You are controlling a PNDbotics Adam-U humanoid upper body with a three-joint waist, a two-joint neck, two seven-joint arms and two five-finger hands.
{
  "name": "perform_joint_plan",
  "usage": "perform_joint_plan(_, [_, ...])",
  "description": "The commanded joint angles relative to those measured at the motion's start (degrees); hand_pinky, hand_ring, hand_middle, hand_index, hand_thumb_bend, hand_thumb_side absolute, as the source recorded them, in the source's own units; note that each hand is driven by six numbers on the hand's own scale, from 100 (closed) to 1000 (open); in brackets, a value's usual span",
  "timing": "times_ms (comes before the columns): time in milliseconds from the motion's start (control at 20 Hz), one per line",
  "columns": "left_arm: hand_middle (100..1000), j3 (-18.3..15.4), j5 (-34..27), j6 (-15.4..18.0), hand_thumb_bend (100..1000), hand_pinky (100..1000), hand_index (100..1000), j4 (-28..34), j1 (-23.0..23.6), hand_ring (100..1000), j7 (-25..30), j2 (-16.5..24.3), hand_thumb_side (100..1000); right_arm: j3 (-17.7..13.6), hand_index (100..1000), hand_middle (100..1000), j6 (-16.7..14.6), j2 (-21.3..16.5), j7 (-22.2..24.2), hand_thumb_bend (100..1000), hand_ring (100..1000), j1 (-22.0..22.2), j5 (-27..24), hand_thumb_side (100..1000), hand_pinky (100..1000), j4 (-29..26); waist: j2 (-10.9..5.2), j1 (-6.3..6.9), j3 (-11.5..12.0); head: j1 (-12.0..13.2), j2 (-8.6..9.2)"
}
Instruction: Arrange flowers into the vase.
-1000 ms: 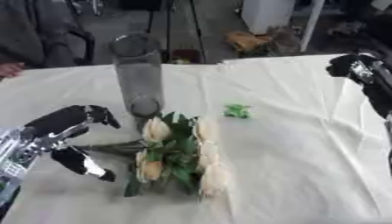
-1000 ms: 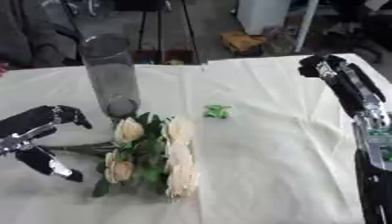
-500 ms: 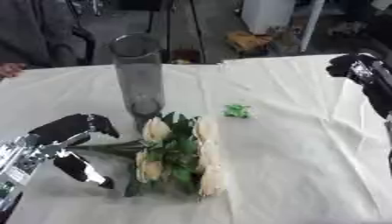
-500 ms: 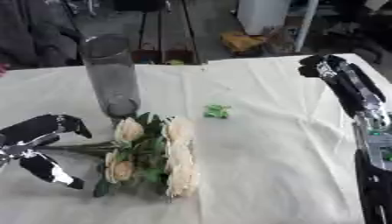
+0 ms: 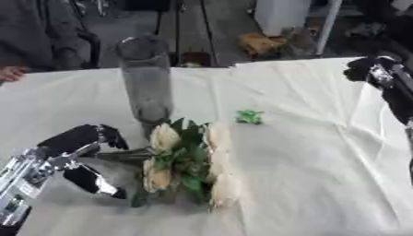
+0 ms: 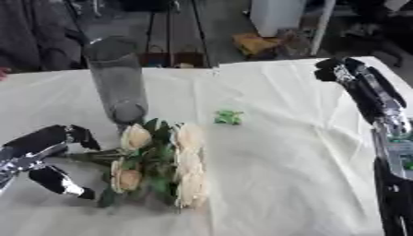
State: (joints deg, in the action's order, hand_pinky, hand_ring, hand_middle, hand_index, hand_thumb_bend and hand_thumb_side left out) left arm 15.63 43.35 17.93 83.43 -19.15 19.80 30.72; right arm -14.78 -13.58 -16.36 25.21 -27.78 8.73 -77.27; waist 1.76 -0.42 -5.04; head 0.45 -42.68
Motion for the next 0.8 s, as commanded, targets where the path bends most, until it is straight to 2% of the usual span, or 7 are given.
perform_joint_plan(50, [560, -0.20, 0.50, -0.35, 876, 694, 713, -0.44, -1.41, 604, -0.54, 0.20, 556, -0.01, 723, 542, -0.09, -0.64, 0.23, 100, 753, -0.96, 0.17, 820, 792, -0.74, -0.56, -0.05, -0.06, 0.11, 0.21])
perform_joint_plan(600, [485, 0.17, 5.83, -0.86, 875, 609, 647, -5.48, -3.06, 507, -3.38, -2.26, 542, 0.04, 723, 538, -0.22, -0.50, 0.35, 100, 753, -0.97, 0.18, 821, 792, -0.52, -0.53, -0.21, -0.06, 0.12, -0.02])
perform_joint_plan(800, [484, 0.16, 6.77, -0.79, 873, 606, 644, -6.76, -3.36, 505, -3.86, -2.73, 542, 0.02, 723, 538, -0.25, -0.46, 0.34, 100, 753, -1.01, 0.19, 821, 792, -0.51, -0.52, -0.24, -0.07, 0.08, 0.03])
